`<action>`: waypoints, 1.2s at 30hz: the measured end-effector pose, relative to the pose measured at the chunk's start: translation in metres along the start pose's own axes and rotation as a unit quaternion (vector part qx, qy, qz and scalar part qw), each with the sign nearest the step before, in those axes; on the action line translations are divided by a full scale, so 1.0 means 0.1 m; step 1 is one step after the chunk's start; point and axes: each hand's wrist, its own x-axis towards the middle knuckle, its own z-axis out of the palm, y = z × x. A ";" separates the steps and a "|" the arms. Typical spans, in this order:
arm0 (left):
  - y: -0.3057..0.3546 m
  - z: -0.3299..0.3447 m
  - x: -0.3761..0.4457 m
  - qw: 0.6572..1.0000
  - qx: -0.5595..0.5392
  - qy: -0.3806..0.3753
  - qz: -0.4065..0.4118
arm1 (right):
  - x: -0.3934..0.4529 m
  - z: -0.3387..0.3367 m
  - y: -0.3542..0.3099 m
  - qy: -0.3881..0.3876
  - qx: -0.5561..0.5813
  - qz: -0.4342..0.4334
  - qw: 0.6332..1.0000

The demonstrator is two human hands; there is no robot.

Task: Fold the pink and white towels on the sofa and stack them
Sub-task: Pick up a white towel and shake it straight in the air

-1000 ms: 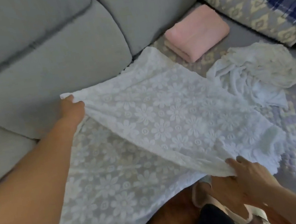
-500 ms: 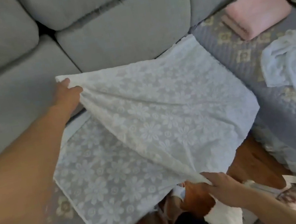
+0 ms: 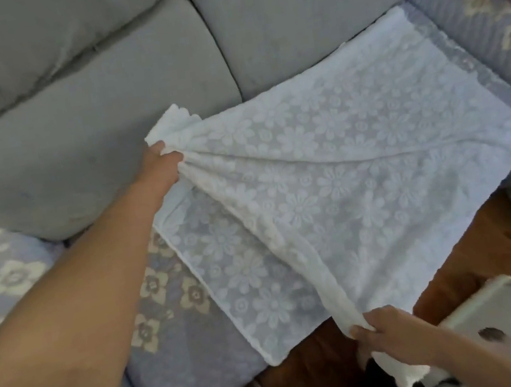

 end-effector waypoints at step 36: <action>-2.09 -0.61 0.02 0.852 0.409 -0.140 0.296 | 1.65 0.40 -1.98 0.311 0.602 0.135 0.723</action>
